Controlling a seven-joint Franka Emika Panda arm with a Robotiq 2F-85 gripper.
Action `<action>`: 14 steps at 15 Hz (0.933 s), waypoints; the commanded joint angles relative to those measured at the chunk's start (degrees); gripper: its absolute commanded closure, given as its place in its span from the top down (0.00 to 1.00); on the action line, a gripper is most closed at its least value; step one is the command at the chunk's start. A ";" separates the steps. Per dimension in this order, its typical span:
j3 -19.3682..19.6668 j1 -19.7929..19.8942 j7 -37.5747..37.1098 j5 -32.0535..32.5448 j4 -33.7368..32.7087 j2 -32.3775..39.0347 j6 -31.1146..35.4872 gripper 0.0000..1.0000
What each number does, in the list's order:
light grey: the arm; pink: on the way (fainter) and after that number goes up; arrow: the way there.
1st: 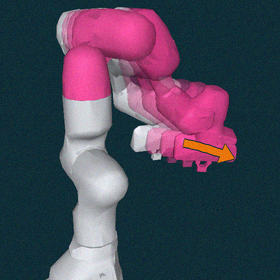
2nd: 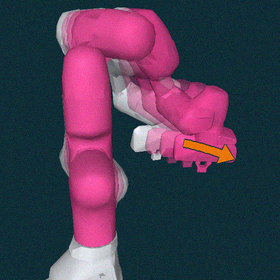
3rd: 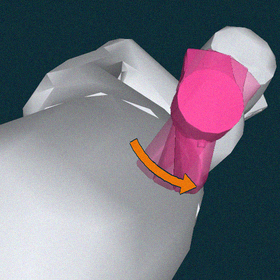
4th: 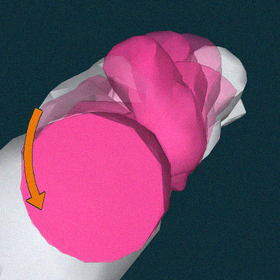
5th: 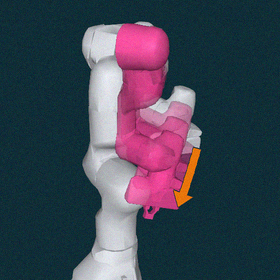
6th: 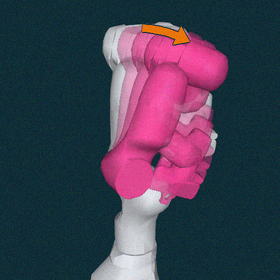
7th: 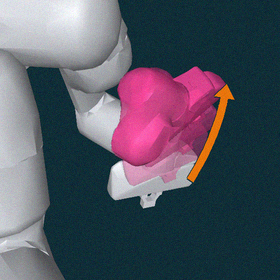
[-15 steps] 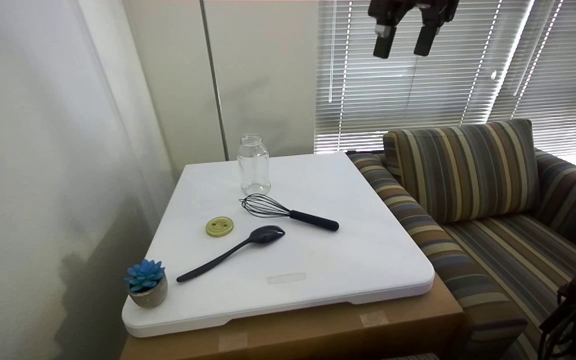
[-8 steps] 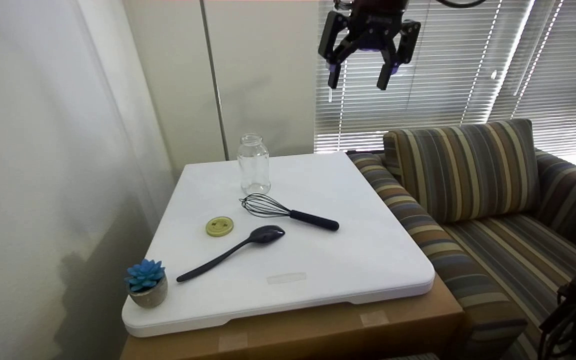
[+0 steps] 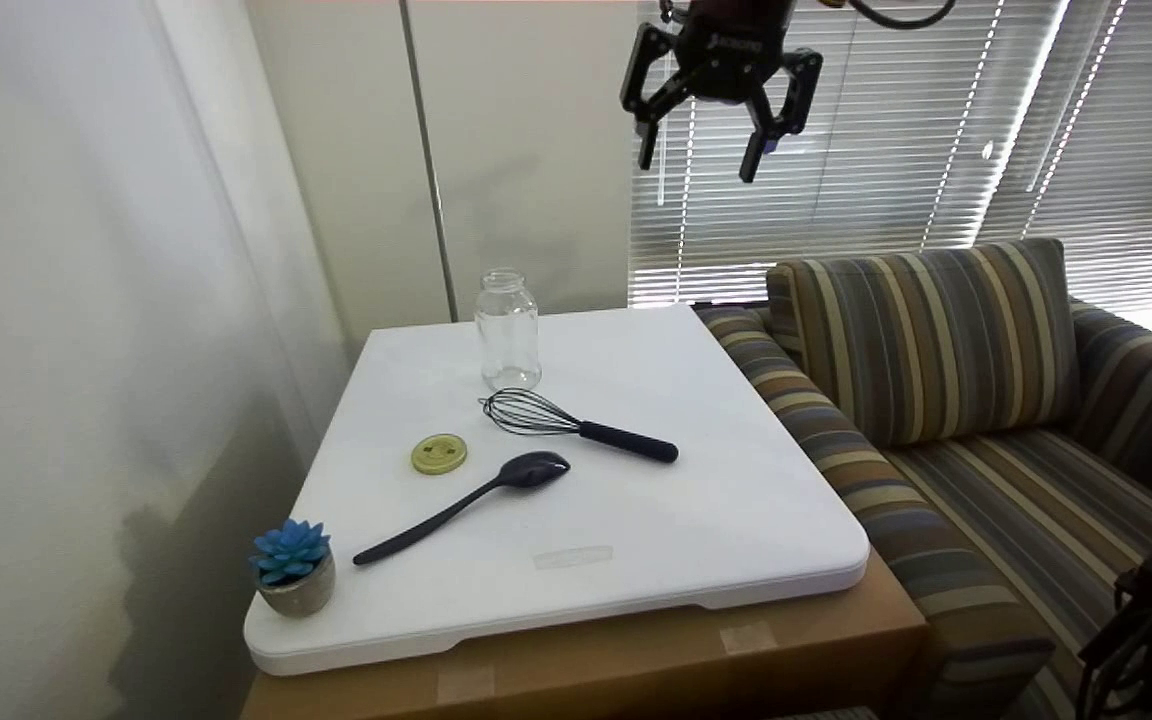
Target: Move the bottle backwards
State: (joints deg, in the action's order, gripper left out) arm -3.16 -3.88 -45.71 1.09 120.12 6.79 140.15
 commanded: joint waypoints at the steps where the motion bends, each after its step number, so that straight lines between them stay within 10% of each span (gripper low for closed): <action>1: 1.78 -0.74 -5.64 -0.15 -11.34 10.20 0.92 1.00; 14: 1.36 -2.42 -1.07 -0.68 -14.20 14.31 -3.81 1.00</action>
State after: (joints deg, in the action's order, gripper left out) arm -2.11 -5.39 -49.62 1.07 110.95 16.14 139.19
